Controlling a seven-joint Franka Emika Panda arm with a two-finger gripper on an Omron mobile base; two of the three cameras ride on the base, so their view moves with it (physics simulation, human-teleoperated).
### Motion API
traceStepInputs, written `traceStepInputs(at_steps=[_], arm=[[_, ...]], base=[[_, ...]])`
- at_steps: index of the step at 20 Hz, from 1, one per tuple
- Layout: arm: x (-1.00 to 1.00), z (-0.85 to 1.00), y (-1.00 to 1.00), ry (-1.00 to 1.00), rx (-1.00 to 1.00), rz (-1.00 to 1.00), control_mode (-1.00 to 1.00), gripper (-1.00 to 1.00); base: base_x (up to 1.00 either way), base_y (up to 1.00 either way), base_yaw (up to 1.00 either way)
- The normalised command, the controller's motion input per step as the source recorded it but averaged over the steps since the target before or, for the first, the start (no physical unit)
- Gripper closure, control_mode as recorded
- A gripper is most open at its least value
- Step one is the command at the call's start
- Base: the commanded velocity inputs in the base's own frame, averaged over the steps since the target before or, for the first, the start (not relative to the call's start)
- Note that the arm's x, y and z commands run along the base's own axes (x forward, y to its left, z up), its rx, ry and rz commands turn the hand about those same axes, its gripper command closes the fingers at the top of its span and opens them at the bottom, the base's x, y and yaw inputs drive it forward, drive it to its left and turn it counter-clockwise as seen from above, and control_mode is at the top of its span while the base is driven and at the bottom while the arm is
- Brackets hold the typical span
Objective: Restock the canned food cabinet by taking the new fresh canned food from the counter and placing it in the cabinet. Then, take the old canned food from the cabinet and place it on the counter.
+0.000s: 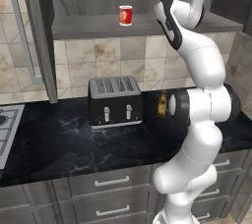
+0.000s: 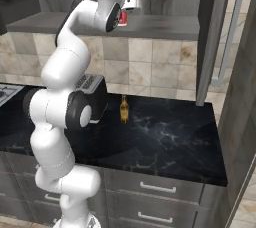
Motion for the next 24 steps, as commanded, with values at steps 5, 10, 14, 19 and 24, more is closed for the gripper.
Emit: traceStepInputs(at_steps=[5,10,14,19,24], arm=[[0.1,0.0,0.07,-0.01,0.0,-0.03,-1.0,-1.0],[-0.47,0.06,0.06,-0.11,0.0,-0.03,-1.0,-1.0],[-1.0,0.0,0.03,-0.11,0.0,-0.02,-1.0,-1.0],[-1.0,0.0,0.23,-0.02,0.01,0.0,-1.0,-1.0],[-1.0,0.0,0.9,0.0,0.0,0.0,-1.0,-1.0]], base=[[0.0,0.0,0.0],[0.0,0.0,0.0],[0.0,0.0,0.0],[0.0,0.0,0.0],[0.0,0.0,0.0]])
